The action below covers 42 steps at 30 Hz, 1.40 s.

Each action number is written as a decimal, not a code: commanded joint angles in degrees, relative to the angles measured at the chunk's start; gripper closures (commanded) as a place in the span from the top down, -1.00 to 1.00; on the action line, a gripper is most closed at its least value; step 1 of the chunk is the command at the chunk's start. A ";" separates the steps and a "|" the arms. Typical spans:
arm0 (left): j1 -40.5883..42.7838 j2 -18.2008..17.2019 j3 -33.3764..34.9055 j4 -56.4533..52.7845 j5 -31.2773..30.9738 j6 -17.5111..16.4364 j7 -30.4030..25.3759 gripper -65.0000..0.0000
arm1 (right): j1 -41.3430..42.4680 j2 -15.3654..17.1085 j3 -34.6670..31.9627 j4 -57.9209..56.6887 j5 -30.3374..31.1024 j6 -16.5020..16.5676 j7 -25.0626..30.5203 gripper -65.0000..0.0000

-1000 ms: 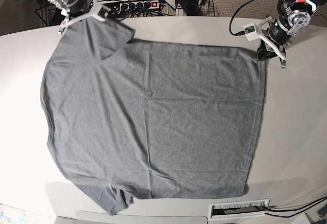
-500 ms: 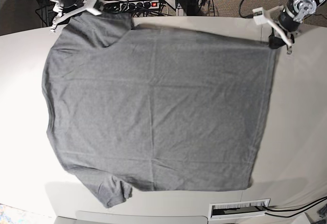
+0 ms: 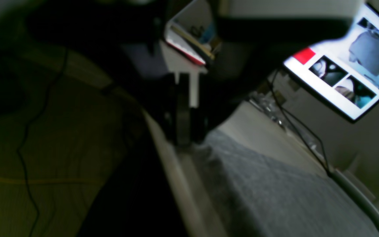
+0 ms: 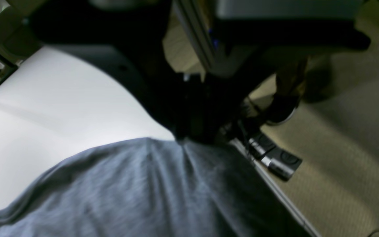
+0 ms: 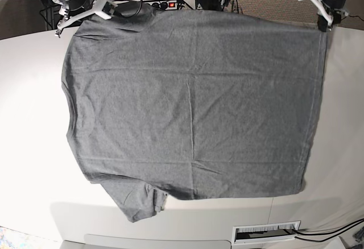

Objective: Fold the T-shirt properly
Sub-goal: 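Lift both shoulder corners and drag the shirt toward the robot, then carry both shoulder corners over the shirt toward the hem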

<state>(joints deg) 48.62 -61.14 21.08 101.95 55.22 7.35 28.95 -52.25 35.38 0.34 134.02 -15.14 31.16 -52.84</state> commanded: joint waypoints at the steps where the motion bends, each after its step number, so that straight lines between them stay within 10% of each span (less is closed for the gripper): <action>1: 0.94 -0.96 0.15 0.35 0.85 0.79 0.26 -1.00 | -0.11 0.66 1.18 0.98 -1.38 -0.63 1.16 -1.00; 12: -6.43 -0.92 -0.26 2.73 4.11 6.62 0.59 -1.00 | 6.75 0.63 9.05 0.98 4.04 -1.01 7.78 -1.00; 29: -32.83 0.92 -0.26 2.73 -22.97 6.38 -9.51 -1.00 | 29.16 0.35 9.09 -13.79 12.22 -0.98 15.45 -1.00; 42: -42.64 8.11 -0.26 -7.30 -28.74 6.34 -12.07 -1.00 | 45.86 0.33 5.60 -24.81 18.80 -0.96 17.33 -1.00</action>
<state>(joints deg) 6.79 -51.68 21.43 93.91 26.04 12.25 17.23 -7.18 34.59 5.41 108.49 3.57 31.14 -36.77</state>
